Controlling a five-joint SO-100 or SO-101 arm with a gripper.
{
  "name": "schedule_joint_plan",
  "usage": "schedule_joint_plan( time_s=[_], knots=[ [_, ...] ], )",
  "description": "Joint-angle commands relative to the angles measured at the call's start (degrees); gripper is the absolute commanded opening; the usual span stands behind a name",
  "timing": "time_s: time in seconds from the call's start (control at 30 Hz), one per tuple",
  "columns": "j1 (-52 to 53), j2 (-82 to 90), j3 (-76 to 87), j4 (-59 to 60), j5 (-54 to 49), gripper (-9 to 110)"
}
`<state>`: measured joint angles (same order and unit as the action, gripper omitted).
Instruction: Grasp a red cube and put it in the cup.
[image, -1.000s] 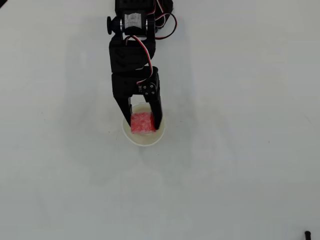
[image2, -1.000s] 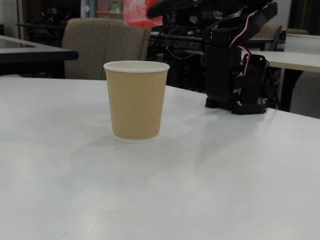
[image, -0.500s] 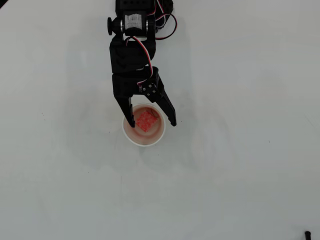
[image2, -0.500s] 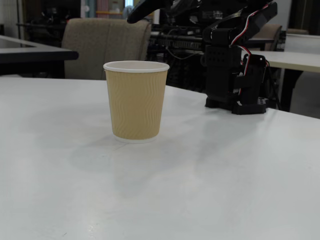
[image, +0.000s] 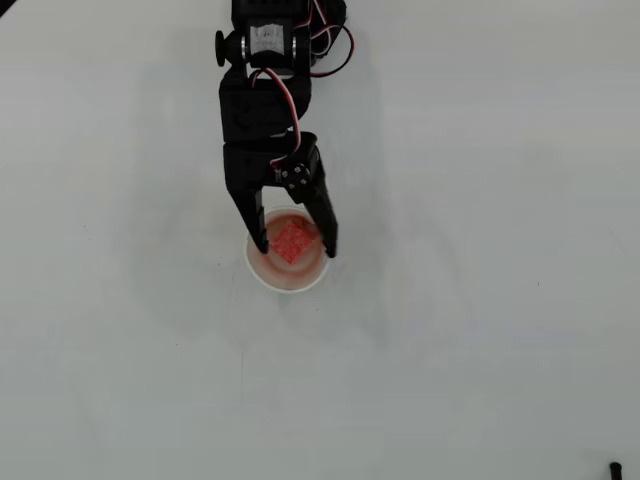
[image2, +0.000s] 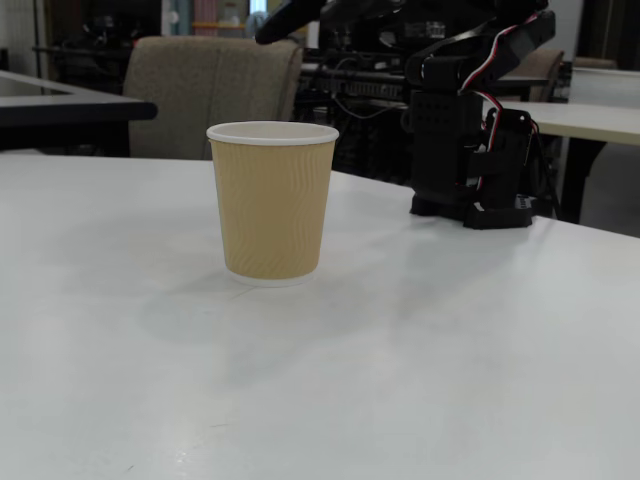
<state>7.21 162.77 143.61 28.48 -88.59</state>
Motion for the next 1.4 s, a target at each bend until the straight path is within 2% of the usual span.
schedule_joint_plan(
  time_s=[0.0,0.1,0.33,0.43,1.03,1.27,1.37],
  knots=[
    [1.14,2.11,0.00,-1.41,2.02,22],
    [2.02,2.99,0.70,-1.41,4.22,22],
    [4.75,5.27,0.97,-1.49,12.92,4],
    [6.33,5.71,1.05,-1.58,16.96,1],
    [11.95,9.05,14.94,-5.89,39.29,0],
    [12.48,11.69,17.84,-9.23,53.70,0],
    [12.13,13.62,19.51,-8.70,56.78,0]
  ],
)
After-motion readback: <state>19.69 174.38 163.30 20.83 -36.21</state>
